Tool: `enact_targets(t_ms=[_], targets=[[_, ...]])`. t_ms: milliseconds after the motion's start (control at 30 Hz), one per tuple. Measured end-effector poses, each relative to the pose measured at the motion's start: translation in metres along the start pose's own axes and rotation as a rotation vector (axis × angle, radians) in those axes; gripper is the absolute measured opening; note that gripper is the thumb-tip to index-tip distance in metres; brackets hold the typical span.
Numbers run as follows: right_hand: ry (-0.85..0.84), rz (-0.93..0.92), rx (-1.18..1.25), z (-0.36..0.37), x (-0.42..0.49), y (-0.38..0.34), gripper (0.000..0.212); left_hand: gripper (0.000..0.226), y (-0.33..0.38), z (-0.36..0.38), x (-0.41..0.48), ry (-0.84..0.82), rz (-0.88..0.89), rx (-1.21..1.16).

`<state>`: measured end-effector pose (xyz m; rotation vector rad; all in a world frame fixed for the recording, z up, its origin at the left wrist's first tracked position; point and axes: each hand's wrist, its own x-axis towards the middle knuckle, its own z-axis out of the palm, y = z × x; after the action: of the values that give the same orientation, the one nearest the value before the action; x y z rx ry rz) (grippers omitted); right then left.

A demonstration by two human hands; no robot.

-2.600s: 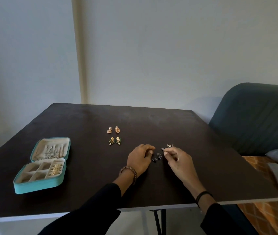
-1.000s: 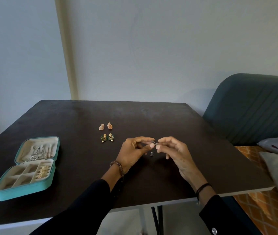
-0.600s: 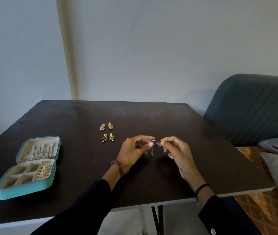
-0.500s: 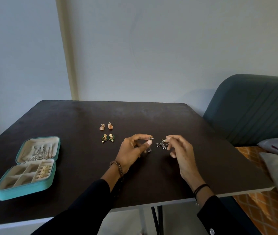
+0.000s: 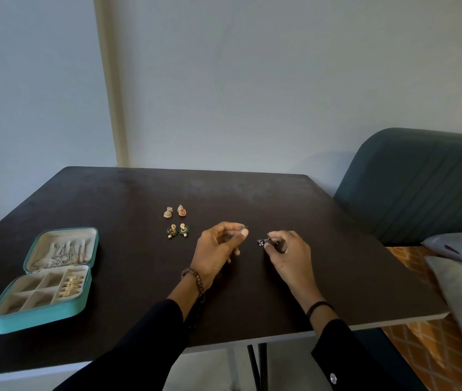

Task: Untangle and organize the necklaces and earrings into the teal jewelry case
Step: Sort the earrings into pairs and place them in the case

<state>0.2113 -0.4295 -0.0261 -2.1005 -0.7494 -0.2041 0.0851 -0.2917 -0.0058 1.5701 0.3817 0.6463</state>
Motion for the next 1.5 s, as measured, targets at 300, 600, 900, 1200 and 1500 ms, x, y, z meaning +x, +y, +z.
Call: enact_targets(t_ms=[300,600,900,1200,1500], targets=[[-0.025,-0.019,-0.127,0.002,0.001,-0.004,0.012,0.021,-0.001,0.000,0.001,0.002,-0.006,0.012],[0.096,-0.145,0.142,-0.007,-0.006,-0.013,0.005,0.022,-0.001,0.000,0.001,0.006,-0.012,-0.001],[0.007,-0.073,0.387,-0.020,-0.044,-0.041,0.014,0.021,0.017,-0.003,-0.020,0.073,-0.096,-0.060],[-0.226,0.133,0.705,-0.039,-0.061,-0.070,0.012,0.019,0.034,-0.024,-0.061,0.093,-0.105,-0.170],[-0.347,0.113,0.616,-0.044,-0.078,-0.096,0.028,0.024,0.048,-0.042,-0.088,0.006,-0.114,-0.155]])
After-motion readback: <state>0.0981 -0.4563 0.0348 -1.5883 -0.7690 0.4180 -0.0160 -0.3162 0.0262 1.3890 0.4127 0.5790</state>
